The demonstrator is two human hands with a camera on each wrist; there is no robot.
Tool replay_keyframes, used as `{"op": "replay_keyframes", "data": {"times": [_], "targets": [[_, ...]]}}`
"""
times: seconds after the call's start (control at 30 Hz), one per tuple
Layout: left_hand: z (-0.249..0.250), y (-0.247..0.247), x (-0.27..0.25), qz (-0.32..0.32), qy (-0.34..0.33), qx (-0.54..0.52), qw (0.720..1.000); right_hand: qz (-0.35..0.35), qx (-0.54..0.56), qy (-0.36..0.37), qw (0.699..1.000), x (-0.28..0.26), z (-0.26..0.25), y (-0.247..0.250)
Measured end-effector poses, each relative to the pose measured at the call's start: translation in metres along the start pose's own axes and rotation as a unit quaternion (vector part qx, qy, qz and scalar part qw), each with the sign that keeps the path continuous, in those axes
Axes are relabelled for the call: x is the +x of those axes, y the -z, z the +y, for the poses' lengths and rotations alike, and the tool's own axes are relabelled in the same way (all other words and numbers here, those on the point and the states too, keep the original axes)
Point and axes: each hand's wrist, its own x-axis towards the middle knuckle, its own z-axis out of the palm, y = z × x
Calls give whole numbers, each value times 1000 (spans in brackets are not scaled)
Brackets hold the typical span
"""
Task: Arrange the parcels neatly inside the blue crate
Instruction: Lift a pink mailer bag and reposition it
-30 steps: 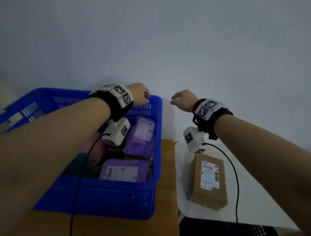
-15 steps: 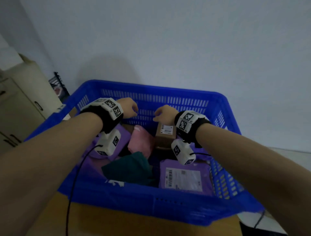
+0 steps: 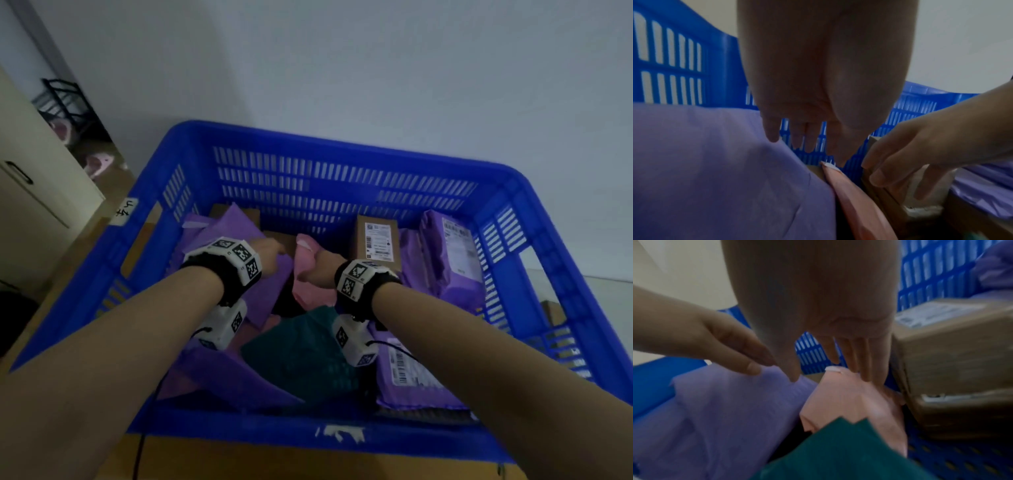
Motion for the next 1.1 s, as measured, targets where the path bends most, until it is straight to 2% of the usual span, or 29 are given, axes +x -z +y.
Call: {"op": "replay_keyframes", "data": {"times": [0.17,0.37,0.57,0.67,0.8,0.87,0.93,1.0,1.07,1.1], "targets": [[-18,-6,18,18,11,-34,999,30,38,-33,998,34,-7,-22],[-31,1,31,11,14,-53,998,-25,56,-110,992,54,-17,-21],[-37,14,37,-19,8,-59,998,2,6,-61,998,40,-7,11],[-37,23,35,-36,5,-66,997,17,30,-52,998,36,-5,26],[-34,38,31,-11,1,-104,995,59,96,-19,993,28,0,53],[-29,44,29,5,10,-120,993,68,214,12,974,19,4,68],[-23,48,28,17,25,-137,990,75,325,38,942,7,10,82],[-15,52,27,31,42,-185,981,74,375,68,921,-3,18,92],[-9,53,29,37,61,-271,960,67,410,88,905,-10,25,101],[-5,54,31,33,65,-334,940,63,427,94,897,-12,29,104]]}}
